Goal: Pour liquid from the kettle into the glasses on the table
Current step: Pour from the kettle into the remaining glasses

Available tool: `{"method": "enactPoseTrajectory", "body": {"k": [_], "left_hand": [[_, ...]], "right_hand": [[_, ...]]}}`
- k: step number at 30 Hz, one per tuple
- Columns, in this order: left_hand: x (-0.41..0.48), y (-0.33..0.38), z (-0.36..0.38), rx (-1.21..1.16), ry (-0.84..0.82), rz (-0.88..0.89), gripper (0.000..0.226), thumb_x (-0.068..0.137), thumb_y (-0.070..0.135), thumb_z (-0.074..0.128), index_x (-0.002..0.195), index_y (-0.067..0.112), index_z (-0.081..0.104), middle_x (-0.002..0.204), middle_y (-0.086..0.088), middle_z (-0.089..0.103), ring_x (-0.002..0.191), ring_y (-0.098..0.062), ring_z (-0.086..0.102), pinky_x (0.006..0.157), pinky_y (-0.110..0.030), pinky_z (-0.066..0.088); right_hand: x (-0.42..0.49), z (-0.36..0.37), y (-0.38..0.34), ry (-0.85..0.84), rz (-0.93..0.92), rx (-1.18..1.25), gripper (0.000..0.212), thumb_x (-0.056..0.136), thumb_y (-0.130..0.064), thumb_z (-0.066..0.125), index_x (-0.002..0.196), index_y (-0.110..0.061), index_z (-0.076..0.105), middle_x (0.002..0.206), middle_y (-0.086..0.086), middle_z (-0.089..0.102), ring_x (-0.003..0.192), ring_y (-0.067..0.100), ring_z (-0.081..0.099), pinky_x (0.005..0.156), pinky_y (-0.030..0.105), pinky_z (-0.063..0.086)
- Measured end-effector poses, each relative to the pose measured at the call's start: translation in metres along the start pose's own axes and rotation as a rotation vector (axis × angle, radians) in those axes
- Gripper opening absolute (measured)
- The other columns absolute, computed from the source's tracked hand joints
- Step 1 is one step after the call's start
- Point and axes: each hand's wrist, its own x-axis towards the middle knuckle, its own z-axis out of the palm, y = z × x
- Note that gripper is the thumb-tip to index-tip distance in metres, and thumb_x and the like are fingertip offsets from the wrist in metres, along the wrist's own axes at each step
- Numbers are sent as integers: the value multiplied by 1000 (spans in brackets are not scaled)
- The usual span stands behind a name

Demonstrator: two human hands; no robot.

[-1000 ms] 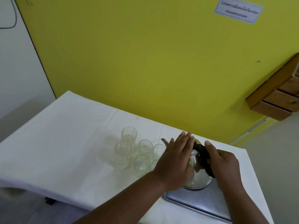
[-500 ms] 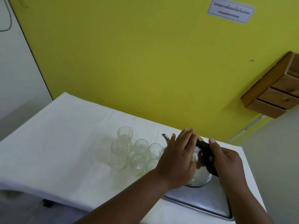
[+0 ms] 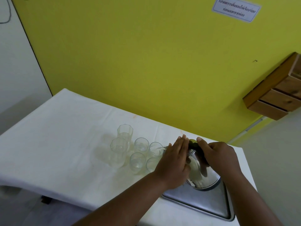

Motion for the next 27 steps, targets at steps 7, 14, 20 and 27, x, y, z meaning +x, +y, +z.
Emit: {"method": "enactPoseTrajectory", "body": {"k": [7, 14, 20, 27], "left_hand": [[1, 2, -1, -20, -26, 1, 86, 74, 33, 14, 155, 7, 1, 164, -6, -3, 151, -18, -5, 119, -38, 0], [2, 6, -2, -36, -32, 20, 87, 73, 33, 15, 155, 6, 2, 164, -8, -1, 151, -19, -4, 119, -38, 1], [2, 6, -2, -40, -33, 26, 86, 74, 33, 15, 155, 6, 2, 164, -7, -1, 151, -18, -4, 119, -39, 2], [3, 7, -2, -47, -43, 25, 84, 76, 32, 16, 155, 6, 3, 164, -7, 0, 151, -19, -3, 120, -40, 4]], "right_hand": [[1, -7, -1, -4, -39, -51, 70, 88, -62, 47, 38, -13, 50, 41, 7, 57, 51, 25, 58, 58, 34, 49], [1, -12, -2, -4, -45, -104, 68, 88, -64, 46, 41, -14, 53, 42, 6, 55, 54, 26, 59, 57, 33, 47], [0, -15, -1, -2, -48, -117, 69, 88, -63, 47, 40, -15, 51, 40, 5, 52, 52, 25, 57, 56, 33, 46], [0, -16, 0, 1, -49, -131, 68, 88, -64, 46, 41, -16, 54, 42, 6, 55, 53, 25, 59, 58, 34, 49]]}}
